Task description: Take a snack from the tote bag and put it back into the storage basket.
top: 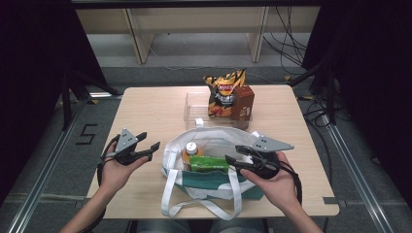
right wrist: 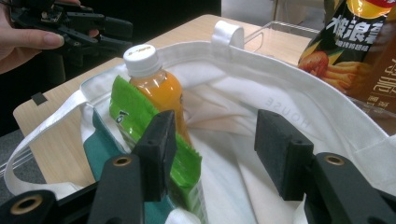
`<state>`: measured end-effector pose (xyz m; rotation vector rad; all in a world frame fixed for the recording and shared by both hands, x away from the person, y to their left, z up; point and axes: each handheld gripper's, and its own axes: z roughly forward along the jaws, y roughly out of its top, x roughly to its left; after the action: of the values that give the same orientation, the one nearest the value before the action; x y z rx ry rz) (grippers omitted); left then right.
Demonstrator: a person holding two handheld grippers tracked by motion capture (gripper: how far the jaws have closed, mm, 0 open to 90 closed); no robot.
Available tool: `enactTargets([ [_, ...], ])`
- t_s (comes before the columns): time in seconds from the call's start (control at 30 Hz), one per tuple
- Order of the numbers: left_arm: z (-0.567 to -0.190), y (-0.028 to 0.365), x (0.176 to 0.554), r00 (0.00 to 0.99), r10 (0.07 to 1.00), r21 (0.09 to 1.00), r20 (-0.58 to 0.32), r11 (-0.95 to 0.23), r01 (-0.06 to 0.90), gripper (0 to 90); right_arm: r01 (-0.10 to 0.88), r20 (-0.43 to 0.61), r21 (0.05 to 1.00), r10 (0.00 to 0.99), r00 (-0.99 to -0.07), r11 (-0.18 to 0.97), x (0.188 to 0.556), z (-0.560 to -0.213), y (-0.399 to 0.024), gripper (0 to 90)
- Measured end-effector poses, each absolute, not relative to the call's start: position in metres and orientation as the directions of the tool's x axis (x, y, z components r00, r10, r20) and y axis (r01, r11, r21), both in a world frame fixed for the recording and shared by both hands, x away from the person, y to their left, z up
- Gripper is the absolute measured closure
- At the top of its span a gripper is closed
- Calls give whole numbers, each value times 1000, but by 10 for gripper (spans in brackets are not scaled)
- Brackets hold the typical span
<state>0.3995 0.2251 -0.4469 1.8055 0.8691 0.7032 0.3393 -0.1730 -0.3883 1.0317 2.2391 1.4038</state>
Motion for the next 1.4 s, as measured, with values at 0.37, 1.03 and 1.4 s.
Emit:
enactTargets([
  [0.37,-446,225,400,578,811,929,86,-275,247,369,397,106,878,701,-705,267,340,-392,-174,482],
  [1.03,-446,224,400,581,809,929,90,-279,244,369,410,123,871,686,-717,272,339,-392,-172,453],
  [1.4,-444,223,399,580,809,931,95,-278,236,368,436,143,856,682,-717,279,340,-400,-166,452],
])
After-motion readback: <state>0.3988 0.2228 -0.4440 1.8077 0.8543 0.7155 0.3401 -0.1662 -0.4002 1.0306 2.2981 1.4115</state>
